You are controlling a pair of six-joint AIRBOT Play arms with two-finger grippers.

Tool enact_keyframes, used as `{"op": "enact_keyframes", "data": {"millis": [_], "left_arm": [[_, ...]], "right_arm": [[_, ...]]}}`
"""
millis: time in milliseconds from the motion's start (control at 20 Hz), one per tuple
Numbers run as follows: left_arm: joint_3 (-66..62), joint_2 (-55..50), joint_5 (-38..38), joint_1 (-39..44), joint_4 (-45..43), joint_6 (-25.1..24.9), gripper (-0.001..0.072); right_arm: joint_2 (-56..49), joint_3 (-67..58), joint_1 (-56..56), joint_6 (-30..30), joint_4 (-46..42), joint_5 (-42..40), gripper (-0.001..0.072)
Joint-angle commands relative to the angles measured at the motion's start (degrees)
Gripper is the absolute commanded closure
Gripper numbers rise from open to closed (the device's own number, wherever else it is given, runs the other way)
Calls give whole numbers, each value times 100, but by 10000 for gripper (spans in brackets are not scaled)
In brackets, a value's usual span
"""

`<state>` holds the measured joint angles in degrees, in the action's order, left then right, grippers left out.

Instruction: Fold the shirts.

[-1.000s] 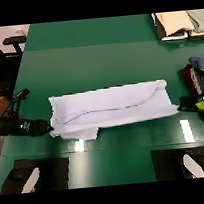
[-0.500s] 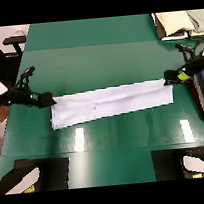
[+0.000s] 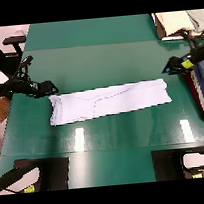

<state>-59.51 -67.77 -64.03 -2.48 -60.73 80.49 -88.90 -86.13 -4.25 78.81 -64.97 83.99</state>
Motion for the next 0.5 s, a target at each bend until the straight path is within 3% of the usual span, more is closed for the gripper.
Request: {"op": "enact_keyframes", "data": {"millis": [0, 50, 100, 450], "left_arm": [[-107, -20, -420, 0, 286, 26, 337], [-107, -20, -457, 0, 415, -4, 603], [-107, -20, -442, 0, 562, -50, 673], [-103, -22, -393, 184, 841, -24, 680]], "right_arm": [[48, 393, -737, -376, 251, 267, 176], [55, 684, -966, -494, 256, 205, 69], [46, 964, -1165, -603, 258, 144, 50], [-710, 2026, -1641, -1506, 1344, -50, 42]]}}
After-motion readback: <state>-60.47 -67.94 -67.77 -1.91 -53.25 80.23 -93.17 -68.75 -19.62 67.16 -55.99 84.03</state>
